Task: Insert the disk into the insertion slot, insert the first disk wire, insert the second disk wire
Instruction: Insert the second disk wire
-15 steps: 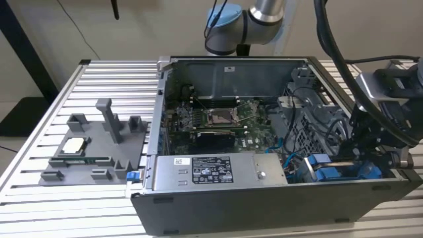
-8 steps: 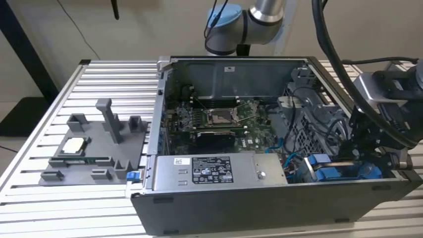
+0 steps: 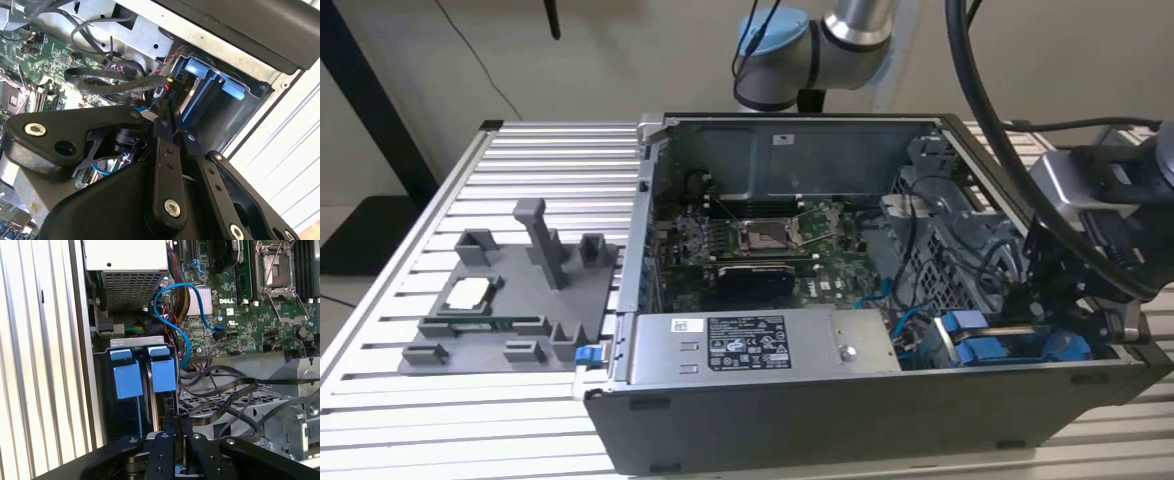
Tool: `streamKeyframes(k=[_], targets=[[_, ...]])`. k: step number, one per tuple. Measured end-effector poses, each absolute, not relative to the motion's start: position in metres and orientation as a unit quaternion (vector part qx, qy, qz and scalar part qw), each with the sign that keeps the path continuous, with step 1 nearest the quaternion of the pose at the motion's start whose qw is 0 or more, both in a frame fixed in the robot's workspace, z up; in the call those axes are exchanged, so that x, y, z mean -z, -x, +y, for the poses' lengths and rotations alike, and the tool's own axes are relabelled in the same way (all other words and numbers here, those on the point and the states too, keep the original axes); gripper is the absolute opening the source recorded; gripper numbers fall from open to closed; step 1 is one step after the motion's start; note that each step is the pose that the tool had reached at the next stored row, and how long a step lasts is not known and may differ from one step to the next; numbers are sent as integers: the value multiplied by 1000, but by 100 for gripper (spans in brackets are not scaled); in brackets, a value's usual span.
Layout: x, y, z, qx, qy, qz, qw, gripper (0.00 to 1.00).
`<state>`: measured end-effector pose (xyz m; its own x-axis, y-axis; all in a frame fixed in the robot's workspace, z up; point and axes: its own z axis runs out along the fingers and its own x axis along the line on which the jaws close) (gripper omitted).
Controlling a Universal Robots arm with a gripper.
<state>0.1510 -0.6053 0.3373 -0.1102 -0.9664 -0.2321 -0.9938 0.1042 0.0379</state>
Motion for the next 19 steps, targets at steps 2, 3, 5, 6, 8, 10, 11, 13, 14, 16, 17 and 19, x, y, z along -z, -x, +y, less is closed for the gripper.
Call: streamKeyframes(k=[2,3,5,6,8,10,11,13,14,16,17,19], targets=[[-335,-151,-605,-92,663,739,74,16],[-334,-151,-605,-92,663,739,74,16],[-333,-151,-605,-93,663,739,75,17],[-334,-150,-605,-93,663,739,75,24],[-340,-150,-605,-93,662,740,75,24],[-349,-150,-605,-93,662,740,75,24],[-354,-150,-605,-93,662,740,75,24],[-362,-150,-605,-93,662,740,75,24],[-366,-150,-605,-93,662,740,75,24],[-371,-149,-605,-93,662,740,75,24],[-374,-149,-605,-93,662,740,75,24],[-378,-149,-605,-93,661,740,76,24]])
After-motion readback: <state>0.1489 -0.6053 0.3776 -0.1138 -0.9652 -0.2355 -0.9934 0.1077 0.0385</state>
